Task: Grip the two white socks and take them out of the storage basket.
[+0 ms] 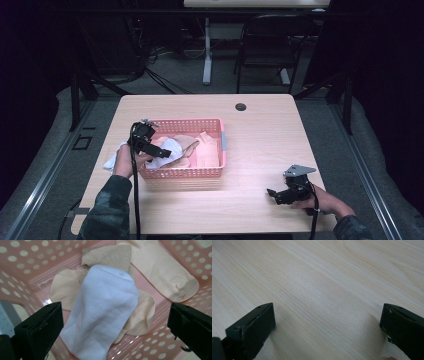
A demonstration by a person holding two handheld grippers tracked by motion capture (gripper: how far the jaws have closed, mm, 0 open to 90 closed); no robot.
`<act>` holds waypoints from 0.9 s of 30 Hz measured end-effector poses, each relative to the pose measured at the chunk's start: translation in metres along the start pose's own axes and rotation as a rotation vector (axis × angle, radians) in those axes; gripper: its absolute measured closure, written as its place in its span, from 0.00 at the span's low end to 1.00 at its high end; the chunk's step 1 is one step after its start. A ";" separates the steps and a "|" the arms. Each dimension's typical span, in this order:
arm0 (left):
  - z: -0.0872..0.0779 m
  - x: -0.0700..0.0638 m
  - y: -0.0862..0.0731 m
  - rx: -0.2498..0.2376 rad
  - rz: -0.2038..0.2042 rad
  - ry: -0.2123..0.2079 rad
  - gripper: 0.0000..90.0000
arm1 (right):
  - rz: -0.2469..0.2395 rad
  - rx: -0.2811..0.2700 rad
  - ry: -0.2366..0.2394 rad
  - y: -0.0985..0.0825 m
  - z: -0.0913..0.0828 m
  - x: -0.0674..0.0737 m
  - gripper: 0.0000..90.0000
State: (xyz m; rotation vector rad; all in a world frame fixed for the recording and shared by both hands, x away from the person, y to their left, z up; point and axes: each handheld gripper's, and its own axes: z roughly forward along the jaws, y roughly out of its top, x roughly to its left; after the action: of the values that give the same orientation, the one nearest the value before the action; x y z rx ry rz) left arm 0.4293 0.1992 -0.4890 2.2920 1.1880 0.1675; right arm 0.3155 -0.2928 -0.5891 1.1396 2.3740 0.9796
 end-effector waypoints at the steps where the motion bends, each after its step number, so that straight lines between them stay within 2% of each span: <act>1: 0.002 0.000 0.001 0.009 0.001 0.006 0.03 | 0.000 0.000 0.000 0.000 0.000 0.000 0.00; 7: 0.015 0.003 0.004 0.054 -0.016 0.028 0.15 | 0.000 0.000 0.000 0.000 0.000 0.000 0.00; 10: 0.021 0.003 0.003 0.086 -0.023 0.039 0.18 | 0.000 0.000 0.000 0.000 0.000 0.000 0.00; 13: 0.026 0.002 0.003 0.118 -0.009 0.061 0.23 | 0.000 0.000 0.000 0.000 0.000 0.000 0.00; 16: 0.029 0.002 0.001 0.129 -0.019 0.076 0.34 | -0.001 0.000 0.000 0.000 0.000 0.000 0.00; 18: 0.031 0.003 0.001 0.148 -0.010 0.080 0.41 | 0.000 0.000 0.000 0.000 0.000 0.000 0.00; 22: 0.032 0.004 0.001 0.153 -0.005 0.090 0.55 | 0.000 0.000 0.000 0.000 0.000 0.000 0.00; 23: 0.032 0.003 0.001 0.153 -0.002 0.087 0.61 | 0.000 -0.001 0.000 0.000 0.000 0.000 0.00; 27: 0.035 0.003 0.000 0.177 0.007 0.088 0.74 | 0.000 0.000 0.000 0.000 0.000 0.000 0.00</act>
State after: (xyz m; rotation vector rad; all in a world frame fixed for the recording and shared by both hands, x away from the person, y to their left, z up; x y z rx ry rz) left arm 0.4437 0.1875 -0.5186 2.4645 1.2842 0.1738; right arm 0.3155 -0.2927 -0.5891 1.1394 2.3737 0.9801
